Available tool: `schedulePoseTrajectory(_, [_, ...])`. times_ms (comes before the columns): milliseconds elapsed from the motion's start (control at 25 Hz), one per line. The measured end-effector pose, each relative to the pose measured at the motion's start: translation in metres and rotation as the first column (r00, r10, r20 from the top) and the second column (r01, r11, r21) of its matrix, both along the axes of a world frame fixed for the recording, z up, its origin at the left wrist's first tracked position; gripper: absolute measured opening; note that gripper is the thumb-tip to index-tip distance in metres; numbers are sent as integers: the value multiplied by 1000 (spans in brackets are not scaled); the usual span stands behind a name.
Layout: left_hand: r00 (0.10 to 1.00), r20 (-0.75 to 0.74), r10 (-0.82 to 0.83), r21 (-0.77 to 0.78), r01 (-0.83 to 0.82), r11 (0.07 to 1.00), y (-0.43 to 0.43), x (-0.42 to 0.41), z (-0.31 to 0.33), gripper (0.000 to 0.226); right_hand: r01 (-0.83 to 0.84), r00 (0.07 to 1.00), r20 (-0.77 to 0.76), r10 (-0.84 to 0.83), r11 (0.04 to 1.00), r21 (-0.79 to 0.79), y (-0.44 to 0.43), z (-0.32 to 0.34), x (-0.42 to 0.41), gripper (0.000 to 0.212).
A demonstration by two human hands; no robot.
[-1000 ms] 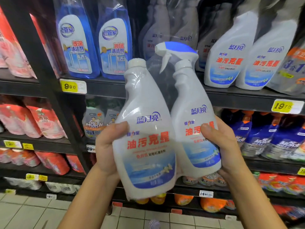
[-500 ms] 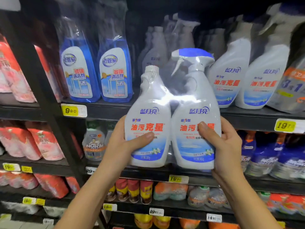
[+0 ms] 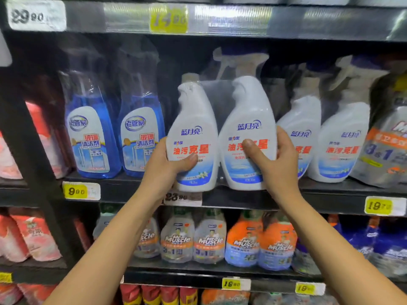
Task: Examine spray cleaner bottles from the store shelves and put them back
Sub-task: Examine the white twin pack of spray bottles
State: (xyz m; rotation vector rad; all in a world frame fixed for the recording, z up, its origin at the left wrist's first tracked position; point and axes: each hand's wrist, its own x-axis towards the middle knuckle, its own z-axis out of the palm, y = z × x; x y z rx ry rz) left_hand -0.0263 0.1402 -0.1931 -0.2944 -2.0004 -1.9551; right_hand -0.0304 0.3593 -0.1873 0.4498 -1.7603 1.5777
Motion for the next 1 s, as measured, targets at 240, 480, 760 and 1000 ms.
schedulePoseTrajectory(240, [991,-90,95,-95,-104,990,1,-24,-6,55,50,998,-46,-44,990,132,4,-7,-17,55])
schedulePoseTrajectory(480, [973,-200,117,-135,-145,980,-1,-26,-17,52,119,993,-27,-116,977,175,-3,-19,-14,79])
schedulePoseTrajectory(760, [962,-233,140,-172,-182,968,-2,-21,-18,57,446,854,-12,-520,720,532,8,4,6,76])
schedulePoseTrajectory(1000, [931,-262,256,-241,-320,916,5,-8,-19,66,370,899,62,-434,827,424,0,-14,10,88])
